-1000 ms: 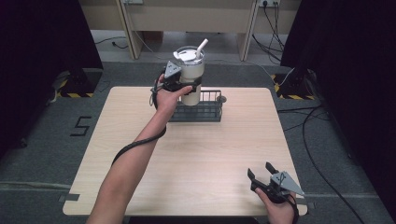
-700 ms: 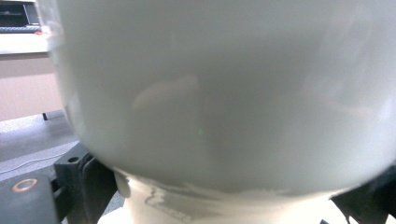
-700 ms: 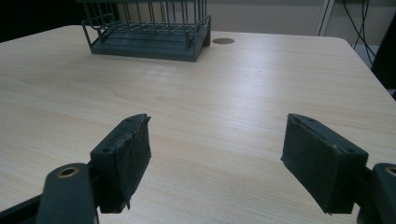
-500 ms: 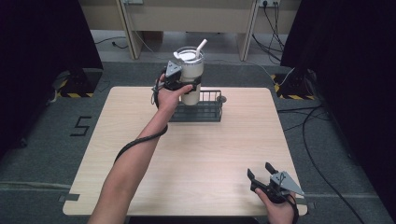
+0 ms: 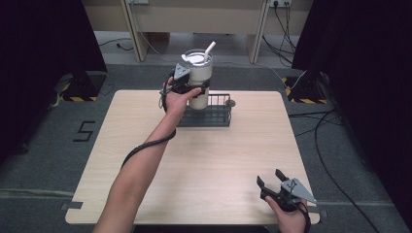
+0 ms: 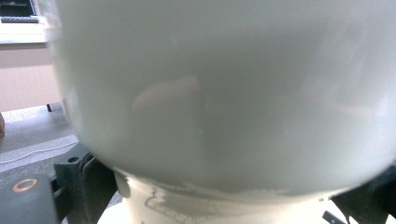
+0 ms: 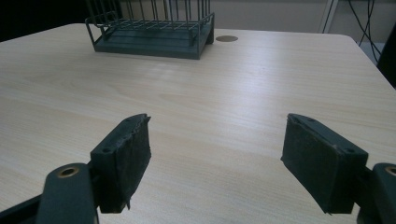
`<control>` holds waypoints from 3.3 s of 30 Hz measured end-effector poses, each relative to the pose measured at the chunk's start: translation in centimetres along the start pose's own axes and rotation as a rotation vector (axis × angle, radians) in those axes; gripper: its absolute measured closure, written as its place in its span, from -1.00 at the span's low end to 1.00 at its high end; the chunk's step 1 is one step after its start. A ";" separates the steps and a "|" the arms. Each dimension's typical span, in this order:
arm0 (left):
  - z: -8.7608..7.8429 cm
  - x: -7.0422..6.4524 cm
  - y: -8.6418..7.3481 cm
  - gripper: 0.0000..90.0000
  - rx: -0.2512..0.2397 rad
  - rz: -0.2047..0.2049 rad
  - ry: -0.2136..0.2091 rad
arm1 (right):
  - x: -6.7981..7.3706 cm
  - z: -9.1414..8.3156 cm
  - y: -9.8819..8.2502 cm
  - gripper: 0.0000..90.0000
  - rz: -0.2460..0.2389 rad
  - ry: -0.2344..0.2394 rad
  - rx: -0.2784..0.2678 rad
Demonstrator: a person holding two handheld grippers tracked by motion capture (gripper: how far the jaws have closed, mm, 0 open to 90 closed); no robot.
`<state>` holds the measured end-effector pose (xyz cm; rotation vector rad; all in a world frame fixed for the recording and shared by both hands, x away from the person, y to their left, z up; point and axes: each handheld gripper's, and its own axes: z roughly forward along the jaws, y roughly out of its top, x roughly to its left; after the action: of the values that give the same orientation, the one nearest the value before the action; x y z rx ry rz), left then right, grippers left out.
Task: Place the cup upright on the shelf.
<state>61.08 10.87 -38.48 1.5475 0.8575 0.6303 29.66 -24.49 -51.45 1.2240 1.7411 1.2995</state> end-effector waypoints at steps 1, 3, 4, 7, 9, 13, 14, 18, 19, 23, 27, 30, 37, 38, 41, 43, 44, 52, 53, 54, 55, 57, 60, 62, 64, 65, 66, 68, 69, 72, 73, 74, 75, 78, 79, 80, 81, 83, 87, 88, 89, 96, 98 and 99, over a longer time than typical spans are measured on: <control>0.0 0.0 0.0 -0.81 0.001 -0.002 0.000 | 0.0 0.0 0.0 -0.47 -0.001 0.001 0.000; 0.1 0.0 -0.2 -0.81 0.001 -0.005 0.002 | 0.0 0.0 0.0 -0.47 -0.001 0.002 0.001; 0.2 0.1 -0.2 -0.81 0.004 -0.005 0.002 | 0.0 0.0 0.0 -0.47 -0.001 0.002 0.001; 0.4 0.2 -0.5 -0.81 0.010 -0.009 0.006 | 0.0 0.0 0.0 -0.47 -0.001 0.003 0.002; 0.5 0.3 -0.7 -0.81 0.014 -0.012 0.005 | 0.0 0.0 0.0 -0.47 -0.006 0.004 0.003; 0.7 0.4 -1.0 -0.81 0.020 -0.016 0.010 | 0.0 0.1 -0.1 -0.47 0.000 0.007 0.007; 0.8 0.4 -1.0 -0.81 0.020 -0.019 0.010 | 0.0 0.1 -0.1 -0.47 0.000 0.008 0.007; 0.9 0.5 -1.2 -0.81 0.024 -0.023 0.010 | 0.0 0.1 -0.1 -0.47 0.001 0.009 0.008; 0.9 0.5 -1.3 -0.81 0.024 -0.023 0.010 | 0.0 0.1 -0.1 -0.47 0.000 0.009 0.008; 1.0 0.4 -1.4 -0.81 0.024 -0.026 0.008 | 0.0 0.1 -0.1 -0.47 0.001 0.009 0.010; 1.2 0.4 -1.7 -0.81 0.027 -0.032 0.006 | 0.1 0.1 -0.1 -0.47 -0.001 0.010 0.011; 1.3 0.3 -2.0 -0.81 0.030 -0.034 0.001 | 0.1 0.1 -0.1 -0.47 0.000 0.012 0.010; 1.9 0.0 -2.8 -0.81 0.051 -0.034 -0.001 | 0.1 0.1 -0.1 -0.47 0.000 0.010 0.008; 2.0 0.0 -2.9 -0.81 0.054 -0.033 0.000 | 0.0 0.1 -0.1 -0.47 -0.001 0.010 0.008; 2.0 0.0 -3.2 -0.81 0.059 -0.033 0.002 | 0.0 0.1 -0.1 -0.47 0.001 0.012 0.008; 2.0 0.1 -3.2 -0.81 0.057 -0.037 0.002 | 0.0 0.1 -0.1 -0.47 0.002 0.012 0.009; 2.0 0.1 -3.2 -0.81 0.058 -0.036 0.003 | 0.0 0.1 -0.1 -0.47 0.002 0.012 0.009; 1.8 0.0 -3.4 -0.81 0.055 -0.025 0.001 | 0.1 0.1 -0.1 -0.47 -0.002 0.016 0.009; 1.8 0.0 -3.5 -0.81 0.054 -0.022 -0.002 | 0.2 0.1 -0.1 -0.47 -0.003 0.015 0.009; 1.8 0.0 -3.5 -0.81 0.054 -0.017 -0.006 | 0.2 0.1 -0.1 -0.47 -0.004 0.015 0.008; 1.7 0.0 -3.5 -0.82 0.056 -0.013 -0.009 | 0.2 0.1 -0.1 -0.47 -0.003 0.016 0.009; 1.6 0.1 -3.6 -0.82 0.050 -0.011 -0.016 | 0.2 0.1 -0.1 -0.47 -0.005 0.017 0.009; 1.5 0.1 -3.8 -0.82 0.041 -0.013 -0.020 | 0.3 0.1 -0.1 -0.47 -0.001 0.021 0.011; 1.4 0.1 -3.9 -0.82 0.040 -0.006 -0.021 | 0.3 0.1 -0.1 -0.47 -0.003 0.021 0.011; 1.4 0.0 -3.9 -0.82 0.037 -0.001 -0.024 | 0.3 0.2 -0.1 -0.47 -0.006 0.018 0.011; 1.4 0.0 -4.0 -0.83 0.036 0.000 -0.024 | 0.3 0.2 -0.1 -0.47 -0.007 0.018 0.012; 1.4 0.0 -4.0 -0.83 0.034 -0.002 -0.025 | 0.3 0.2 -0.1 -0.47 -0.006 0.018 0.012; 1.3 0.0 -4.1 -0.83 0.033 -0.003 -0.030 | 0.3 0.2 -0.1 -0.47 -0.006 0.017 0.011; 1.3 0.0 -4.2 -0.84 0.030 -0.006 -0.032 | 0.3 0.2 -0.1 -0.47 -0.006 0.017 0.012; 1.2 0.0 -4.4 -0.87 0.031 -0.012 -0.045 | 0.3 0.2 -0.1 -0.47 -0.006 0.018 0.013; 1.2 -0.1 -4.5 -0.87 0.029 -0.015 -0.048 | 0.3 0.2 -0.1 -0.47 -0.006 0.018 0.013; 1.2 -0.1 -4.6 -0.87 0.027 -0.015 -0.047 | 0.3 0.2 -0.1 -0.47 -0.007 0.018 0.013; 1.2 -0.1 -4.6 -0.87 0.024 -0.014 -0.044 | 0.3 0.2 -0.1 -0.47 -0.002 0.020 0.014; 1.1 -0.2 -4.6 -0.87 0.020 -0.016 -0.040 | 0.3 0.1 -0.1 -0.47 -0.003 0.018 0.013; 1.1 -0.2 -4.6 -0.87 0.020 -0.016 -0.041 | 0.3 0.1 -0.1 -0.47 -0.002 0.018 0.013; 1.1 -0.2 -4.6 -0.87 0.020 -0.015 -0.041 | 0.3 0.1 -0.1 -0.47 -0.002 0.017 0.013; 1.0 -0.2 -4.6 -0.87 0.022 -0.013 -0.040 | 0.3 0.1 -0.1 -0.47 -0.006 0.016 0.013; 0.9 -0.2 -4.6 -0.87 0.025 -0.008 -0.037 | 0.3 0.2 -0.1 -0.47 -0.007 0.016 0.014; 0.8 -0.2 -4.7 -0.86 0.027 -0.012 -0.038 | 0.3 0.2 -0.1 -0.48 -0.003 0.018 0.015; 0.8 -0.2 -4.7 -0.86 0.027 -0.014 -0.037 | 0.4 0.2 -0.1 -0.48 -0.003 0.018 0.015; 0.7 -0.2 -4.7 -0.86 0.025 -0.016 -0.036 | 0.4 0.2 -0.1 -0.48 -0.004 0.018 0.015; 0.2 -0.2 -4.8 -0.85 0.029 -0.015 -0.038 | 0.3 0.2 -0.1 -0.48 -0.009 0.015 0.014; 0.1 -0.3 -4.9 -0.85 0.026 -0.020 -0.038 | 0.4 0.2 -0.1 -0.48 -0.005 0.016 0.015; 0.0 -0.3 -4.9 -0.85 0.027 -0.019 -0.038 | 0.4 0.2 -0.1 -0.48 -0.003 0.016 0.016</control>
<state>60.09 10.80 -43.25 1.5689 0.8542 0.5761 29.66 -24.06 -51.57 1.2225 1.7672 1.2996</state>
